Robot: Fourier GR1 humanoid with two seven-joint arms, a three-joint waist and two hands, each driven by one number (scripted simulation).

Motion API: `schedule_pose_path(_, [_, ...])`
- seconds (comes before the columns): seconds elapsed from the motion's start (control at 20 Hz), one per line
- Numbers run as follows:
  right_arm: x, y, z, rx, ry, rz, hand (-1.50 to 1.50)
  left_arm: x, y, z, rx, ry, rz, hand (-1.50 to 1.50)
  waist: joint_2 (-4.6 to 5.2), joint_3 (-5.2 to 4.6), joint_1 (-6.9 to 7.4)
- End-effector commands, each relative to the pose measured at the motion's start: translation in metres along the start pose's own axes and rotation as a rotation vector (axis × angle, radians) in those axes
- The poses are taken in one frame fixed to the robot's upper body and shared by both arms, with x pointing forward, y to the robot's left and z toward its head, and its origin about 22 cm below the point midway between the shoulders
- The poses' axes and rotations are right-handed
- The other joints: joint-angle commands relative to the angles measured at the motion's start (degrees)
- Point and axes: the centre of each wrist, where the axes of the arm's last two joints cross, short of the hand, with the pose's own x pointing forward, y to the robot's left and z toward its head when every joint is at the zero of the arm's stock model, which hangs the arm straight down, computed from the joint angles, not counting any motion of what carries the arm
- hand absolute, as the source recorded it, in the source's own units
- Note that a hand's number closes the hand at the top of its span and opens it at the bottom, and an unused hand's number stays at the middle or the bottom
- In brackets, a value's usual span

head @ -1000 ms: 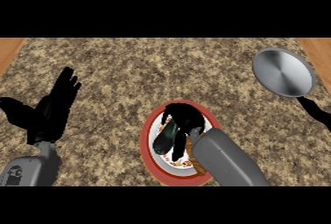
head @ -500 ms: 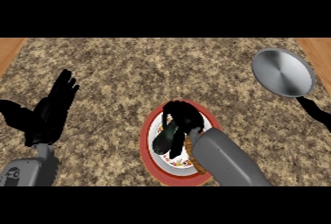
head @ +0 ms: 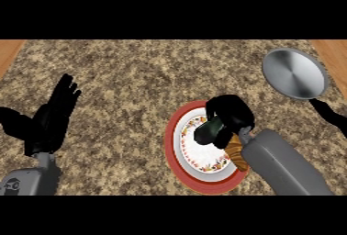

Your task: Pick the eggplant from the plate and place it in the pan

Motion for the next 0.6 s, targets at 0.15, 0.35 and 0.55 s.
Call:
schedule_pose_path(0.15, [-0.014,-0.090,0.036,-0.384,-0.036,0.230,1.50,-0.003,-0.002,0.001,0.015,0.000,-0.005,0.00,-0.21,-0.01,-1.07])
schedule_pose_path(0.35, [-0.006,-0.137,0.075,-0.526,-0.049,0.240,1.50,-0.004,0.001,-0.004,0.022,0.017,0.001,0.00,-0.06,0.00,-1.11])
schedule_pose_path(0.55, [0.006,-0.158,0.098,-0.538,-0.007,0.180,1.50,0.003,0.017,-0.004,-0.002,0.011,0.012,0.00,0.26,0.01,0.32])
